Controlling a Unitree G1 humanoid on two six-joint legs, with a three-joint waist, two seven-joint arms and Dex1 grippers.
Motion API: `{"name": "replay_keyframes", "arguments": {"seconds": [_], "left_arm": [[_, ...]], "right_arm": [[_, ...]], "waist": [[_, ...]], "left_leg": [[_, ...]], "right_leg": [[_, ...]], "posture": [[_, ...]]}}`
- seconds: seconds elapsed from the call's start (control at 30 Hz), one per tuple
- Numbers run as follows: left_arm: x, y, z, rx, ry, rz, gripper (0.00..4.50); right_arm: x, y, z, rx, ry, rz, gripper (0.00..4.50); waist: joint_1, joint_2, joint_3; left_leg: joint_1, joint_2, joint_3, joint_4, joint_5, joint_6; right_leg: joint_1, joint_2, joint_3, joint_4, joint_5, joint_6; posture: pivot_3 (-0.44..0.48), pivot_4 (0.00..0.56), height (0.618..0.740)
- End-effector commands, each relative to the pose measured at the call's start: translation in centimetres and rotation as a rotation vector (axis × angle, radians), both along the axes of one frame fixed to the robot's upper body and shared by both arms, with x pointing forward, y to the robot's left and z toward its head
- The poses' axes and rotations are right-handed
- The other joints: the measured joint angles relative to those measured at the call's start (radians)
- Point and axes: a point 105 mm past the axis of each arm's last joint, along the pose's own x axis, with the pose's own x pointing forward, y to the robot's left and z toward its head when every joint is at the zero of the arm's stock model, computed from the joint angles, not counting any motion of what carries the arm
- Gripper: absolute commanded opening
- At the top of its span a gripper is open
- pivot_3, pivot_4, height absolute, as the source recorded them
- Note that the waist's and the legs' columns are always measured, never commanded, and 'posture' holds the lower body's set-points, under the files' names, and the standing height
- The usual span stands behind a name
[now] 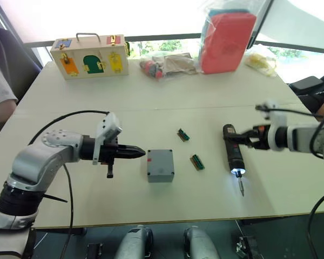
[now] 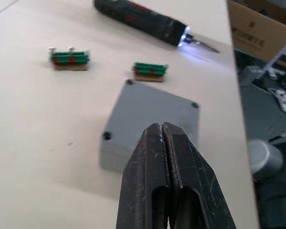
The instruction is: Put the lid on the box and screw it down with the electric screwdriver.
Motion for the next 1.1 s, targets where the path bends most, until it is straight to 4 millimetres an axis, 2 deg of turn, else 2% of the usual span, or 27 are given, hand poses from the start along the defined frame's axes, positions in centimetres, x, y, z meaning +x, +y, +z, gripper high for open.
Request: {"name": "replay_keyframes", "arguments": {"seconds": [0.03, 0.1, 0.2, 0.4, 0.53, 0.73, 0.9, 1.1], "left_arm": [[0.4, 0.4, -0.8, 0.015, -0.016, 0.041, 0.00], [1.1, 0.5, -2.3, 0.080, -0.042, 0.070, 0.00], [1.9, -0.1, -3.6, 0.131, -0.068, 0.079, 0.00], [1.8, -1.6, -4.4, 0.132, -0.066, 0.025, 0.00], [2.1, -2.6, -4.9, 0.156, -0.086, -0.019, 0.00], [3.2, -3.7, -4.7, 0.170, -0.128, -0.063, 0.00], [4.8, -4.4, -4.3, 0.174, -0.179, -0.048, 0.00], [6.1, -3.3, -3.6, 0.195, -0.211, -0.003, 0.00]], "right_arm": [[-3.6, 4.9, 0.2, -0.087, -0.174, 0.316, 4.47], [-5.0, 6.3, -2.8, -0.214, -0.169, 0.418, 4.47], [-6.7, 7.9, -6.0, -0.214, -0.111, 0.513, 4.47], [-7.5, 8.7, -8.9, -0.218, -0.045, 0.551, 4.47], [-7.4, 9.0, -10.0, -0.221, -0.005, 0.554, 4.47], [-8.3, 10.1, -10.5, -0.189, 0.073, 0.601, 4.47], [-9.0, 11.7, -9.5, -0.095, 0.099, 0.627, 4.47], [-9.1, 12.2, -7.8, -0.027, 0.094, 0.615, 4.47]], "waist": [[0.003, -0.003, -0.001], [0.009, -0.004, 0.000], [0.024, -0.005, 0.001], [0.025, -0.005, 0.001], [0.025, -0.005, 0.000], [0.026, -0.005, 0.000], [0.025, -0.006, 0.000], [0.024, -0.006, 0.000]], "left_leg": [[0.000, 0.000, -0.001, 0.000, 0.000, 0.000], [0.000, 0.000, -0.001, 0.000, 0.000, 0.000], [0.000, -0.002, 0.000, 0.002, 0.000, 0.000], [0.000, -0.002, -0.001, 0.004, 0.000, -0.001], [0.000, -0.002, -0.001, 0.002, 0.002, -0.005], [0.000, -0.001, -0.002, 0.002, 0.002, -0.004], [0.000, -0.001, -0.002, 0.002, 0.002, -0.003], [0.000, -0.001, -0.002, 0.002, 0.002, -0.003]], "right_leg": [[0.000, 0.001, 0.000, 0.000, 0.000, 0.000], [0.001, 0.000, 0.000, 0.000, -0.001, 0.001], [0.002, -0.003, 0.000, 0.000, 0.000, 0.000], [0.002, -0.006, 0.002, -0.001, 0.001, -0.002], [0.000, -0.005, 0.001, -0.001, 0.001, -0.002], [0.001, -0.004, 0.001, 0.000, 0.002, -0.003], [0.001, -0.004, 0.001, -0.001, 0.003, -0.003], [0.001, -0.002, 0.000, 0.000, 0.003, -0.003]], "posture": [[0.000, 0.150, 0.740], [0.000, 0.150, 0.740], [0.000, 0.150, 0.740], [0.000, 0.150, 0.740], [0.000, 0.150, 0.740], [0.000, 0.150, 0.740], [0.000, 0.150, 0.740], [0.000, 0.150, 0.740]]}}
